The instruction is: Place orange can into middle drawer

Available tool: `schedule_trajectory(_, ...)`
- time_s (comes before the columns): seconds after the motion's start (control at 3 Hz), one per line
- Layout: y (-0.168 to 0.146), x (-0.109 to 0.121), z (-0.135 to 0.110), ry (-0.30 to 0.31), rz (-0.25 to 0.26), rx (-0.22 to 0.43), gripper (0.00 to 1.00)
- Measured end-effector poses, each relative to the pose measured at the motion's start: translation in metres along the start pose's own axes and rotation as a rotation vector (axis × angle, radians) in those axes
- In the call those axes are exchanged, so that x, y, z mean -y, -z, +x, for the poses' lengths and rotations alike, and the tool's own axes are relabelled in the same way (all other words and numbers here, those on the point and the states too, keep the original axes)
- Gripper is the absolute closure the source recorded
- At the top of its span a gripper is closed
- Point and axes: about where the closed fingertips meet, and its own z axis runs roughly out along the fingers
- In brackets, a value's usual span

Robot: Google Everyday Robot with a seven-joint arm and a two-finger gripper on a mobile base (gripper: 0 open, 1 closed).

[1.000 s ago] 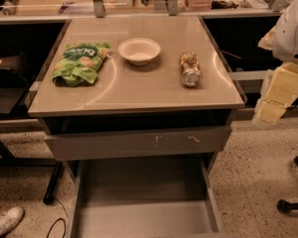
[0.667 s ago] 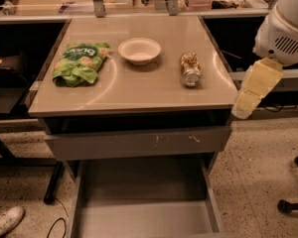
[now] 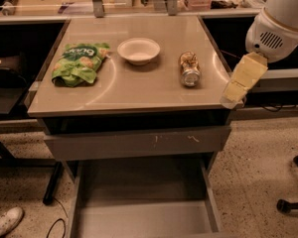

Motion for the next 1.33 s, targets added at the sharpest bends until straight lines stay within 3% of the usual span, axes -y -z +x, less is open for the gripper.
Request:
schedule_trajectory(0.33,-0.009,0.007,-0.015,-0.083,-0.005,0.065,0.00)
schedule_trajectory(0.67,-0.015,0.030,-0.035,-0.243,-0.011,0.093,0.00)
schedule_trajectory(1.0,-0.013,0.053,-0.054,-0.372,0.007,0.092,0.00)
schedule_trajectory(1.33,-0.015,0.069,-0.076,-0.452,0.031,0.073,0.00)
